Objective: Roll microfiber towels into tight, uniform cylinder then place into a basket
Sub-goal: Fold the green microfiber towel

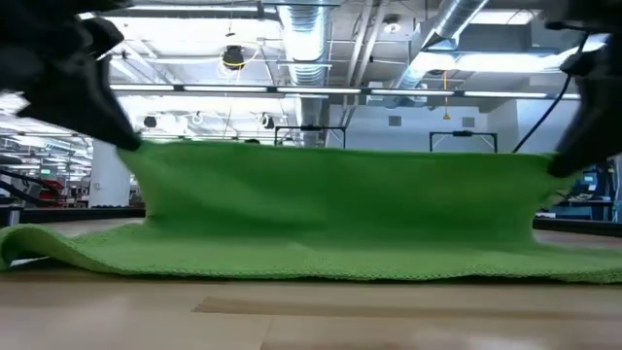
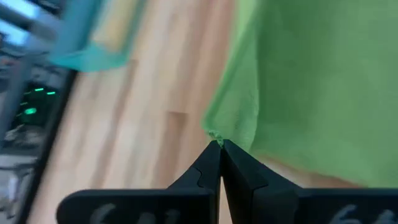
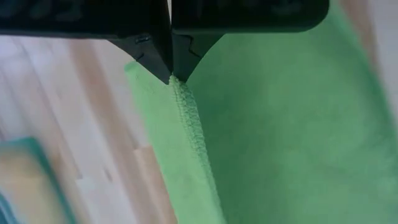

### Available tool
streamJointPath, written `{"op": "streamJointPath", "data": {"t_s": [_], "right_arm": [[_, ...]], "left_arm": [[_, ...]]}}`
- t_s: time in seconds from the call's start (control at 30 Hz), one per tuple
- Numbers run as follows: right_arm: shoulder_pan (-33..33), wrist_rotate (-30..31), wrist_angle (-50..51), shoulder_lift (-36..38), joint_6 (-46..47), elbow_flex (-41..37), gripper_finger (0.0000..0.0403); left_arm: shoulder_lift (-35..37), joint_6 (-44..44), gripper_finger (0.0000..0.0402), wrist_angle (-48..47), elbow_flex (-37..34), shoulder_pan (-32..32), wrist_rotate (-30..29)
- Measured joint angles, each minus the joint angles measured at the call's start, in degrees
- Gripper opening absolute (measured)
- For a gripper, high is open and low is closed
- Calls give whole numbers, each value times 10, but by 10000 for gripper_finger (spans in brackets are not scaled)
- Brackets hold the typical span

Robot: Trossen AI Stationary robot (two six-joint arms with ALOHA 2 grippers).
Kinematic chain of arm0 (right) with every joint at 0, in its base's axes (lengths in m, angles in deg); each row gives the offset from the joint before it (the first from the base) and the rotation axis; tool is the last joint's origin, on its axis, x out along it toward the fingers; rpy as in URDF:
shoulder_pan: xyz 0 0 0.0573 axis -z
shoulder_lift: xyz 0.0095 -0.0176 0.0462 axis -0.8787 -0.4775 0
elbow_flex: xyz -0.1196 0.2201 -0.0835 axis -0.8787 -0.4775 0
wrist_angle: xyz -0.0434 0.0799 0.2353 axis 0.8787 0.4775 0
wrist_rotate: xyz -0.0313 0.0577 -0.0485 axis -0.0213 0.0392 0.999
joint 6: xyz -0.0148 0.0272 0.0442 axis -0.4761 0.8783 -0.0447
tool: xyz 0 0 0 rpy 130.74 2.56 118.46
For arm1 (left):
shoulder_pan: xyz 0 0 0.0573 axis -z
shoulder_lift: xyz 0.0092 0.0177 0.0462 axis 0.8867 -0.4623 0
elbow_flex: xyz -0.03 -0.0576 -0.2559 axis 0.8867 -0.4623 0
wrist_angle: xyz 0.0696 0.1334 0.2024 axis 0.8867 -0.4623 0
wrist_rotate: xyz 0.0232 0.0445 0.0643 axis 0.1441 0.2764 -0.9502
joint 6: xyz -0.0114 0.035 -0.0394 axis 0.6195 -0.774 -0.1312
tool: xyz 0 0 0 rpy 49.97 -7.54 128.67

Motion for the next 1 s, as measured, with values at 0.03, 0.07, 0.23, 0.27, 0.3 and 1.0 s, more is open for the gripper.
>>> {"op": "streamJointPath", "data": {"t_s": [0.03, 0.07, 0.23, 0.27, 0.3, 1.0], "right_arm": [[-7, -3, -1, 0, 2, -1, 8], [-12, -10, -3, 0, 5, -1, 8], [-26, -62, -28, 0, 10, -1, 8], [-26, -71, -36, 0, 10, -1, 8], [-28, -76, -44, 0, 10, -1, 8], [-39, -153, -104, 0, 11, -1, 8]], "left_arm": [[0, -10, 0, 10, 0, 5, 14], [0, -21, 0, 21, 0, 10, 27], [0, -60, 0, 69, 0, 20, 71], [0, -61, 0, 74, 0, 20, 78], [0, -61, 0, 78, 0, 20, 85], [0, -69, 0, 146, 0, 19, 190]]}}
